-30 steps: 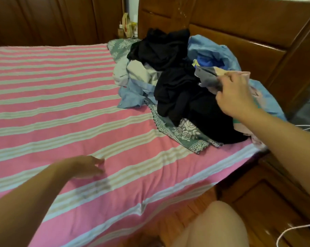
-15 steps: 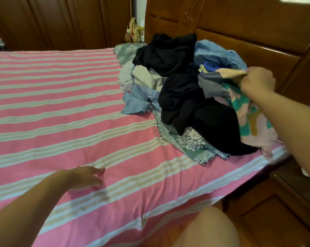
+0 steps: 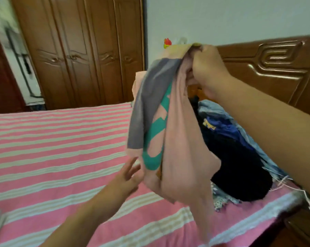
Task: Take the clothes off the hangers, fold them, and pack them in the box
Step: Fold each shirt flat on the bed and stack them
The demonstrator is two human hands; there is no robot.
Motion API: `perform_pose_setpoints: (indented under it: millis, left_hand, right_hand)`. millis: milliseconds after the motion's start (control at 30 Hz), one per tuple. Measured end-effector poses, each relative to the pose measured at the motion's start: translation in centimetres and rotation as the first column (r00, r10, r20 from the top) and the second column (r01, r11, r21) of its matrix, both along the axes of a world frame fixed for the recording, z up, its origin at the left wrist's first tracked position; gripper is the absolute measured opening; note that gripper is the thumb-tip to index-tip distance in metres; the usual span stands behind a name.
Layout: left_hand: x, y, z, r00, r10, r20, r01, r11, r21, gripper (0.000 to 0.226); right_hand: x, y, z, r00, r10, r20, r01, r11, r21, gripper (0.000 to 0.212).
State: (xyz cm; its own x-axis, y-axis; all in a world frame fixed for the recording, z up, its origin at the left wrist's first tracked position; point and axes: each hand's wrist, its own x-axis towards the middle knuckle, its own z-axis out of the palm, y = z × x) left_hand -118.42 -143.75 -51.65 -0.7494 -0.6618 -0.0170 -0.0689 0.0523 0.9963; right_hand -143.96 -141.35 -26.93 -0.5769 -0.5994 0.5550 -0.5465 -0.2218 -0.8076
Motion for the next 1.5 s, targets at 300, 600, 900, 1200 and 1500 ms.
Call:
perform_pose_setpoints:
  millis: [300, 600, 900, 1200, 1500]
  left_hand:
    - [12.3, -2.5, 14.4, 0.911, 0.328, -0.249, -0.225, 0.903, 0.366, 0.052]
    - [18.6, -6.7, 14.2, 0.606, 0.699, -0.380, -0.765, 0.643, -0.036, 0.016]
    - [16.1, 5.4, -15.9, 0.873, 0.401, 0.277, -0.237, 0.846, -0.477, 0.034]
    - [20.0, 8.6, -22.0, 0.766, 0.557, 0.321, -0.401, 0.804, -0.439, 0.065]
    - [22.0, 9.4, -24.8, 0.544, 0.598, 0.589, 0.049, 0.679, -0.733, 0.095]
  right_hand:
    - [11.6, -3.3, 2.2, 0.840, 0.472, 0.267, -0.453, 0.881, -0.134, 0.029]
    - [13.4, -7.0, -9.4, 0.729, 0.519, 0.446, -0.585, 0.811, 0.012, 0.027]
    - [18.5, 6.3, -39.2, 0.850, 0.068, 0.523, -0.443, 0.630, 0.638, 0.021]
    - [23.1, 9.5, -40.4, 0.856, 0.514, -0.052, -0.245, 0.491, 0.836, 0.050]
    - [28.0, 4.6, -41.5, 0.883, 0.469, -0.014, -0.297, 0.581, 0.758, 0.017]
